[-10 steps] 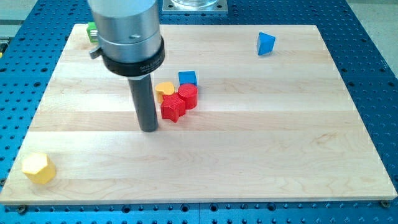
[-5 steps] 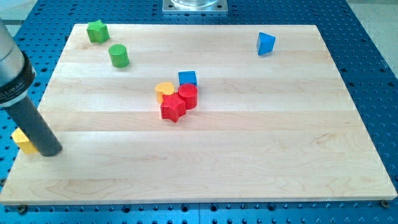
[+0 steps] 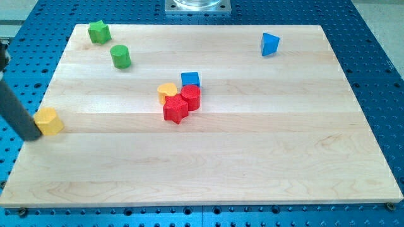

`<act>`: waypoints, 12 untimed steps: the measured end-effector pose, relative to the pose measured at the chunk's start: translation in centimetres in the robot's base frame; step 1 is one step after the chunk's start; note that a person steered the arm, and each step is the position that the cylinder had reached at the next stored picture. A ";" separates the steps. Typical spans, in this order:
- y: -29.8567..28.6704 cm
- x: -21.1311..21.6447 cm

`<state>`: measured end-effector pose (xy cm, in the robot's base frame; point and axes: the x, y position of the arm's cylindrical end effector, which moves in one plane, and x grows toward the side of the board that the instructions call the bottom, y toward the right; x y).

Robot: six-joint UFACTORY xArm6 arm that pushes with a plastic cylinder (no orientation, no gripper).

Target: Move hexagon to the center of the board

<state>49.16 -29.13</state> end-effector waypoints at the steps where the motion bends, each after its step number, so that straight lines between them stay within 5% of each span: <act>1: 0.9 -1.3; 2: 8.2 -1.3; 4: 8.0 1.5; 12: 16.3 -0.3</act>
<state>48.84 -12.86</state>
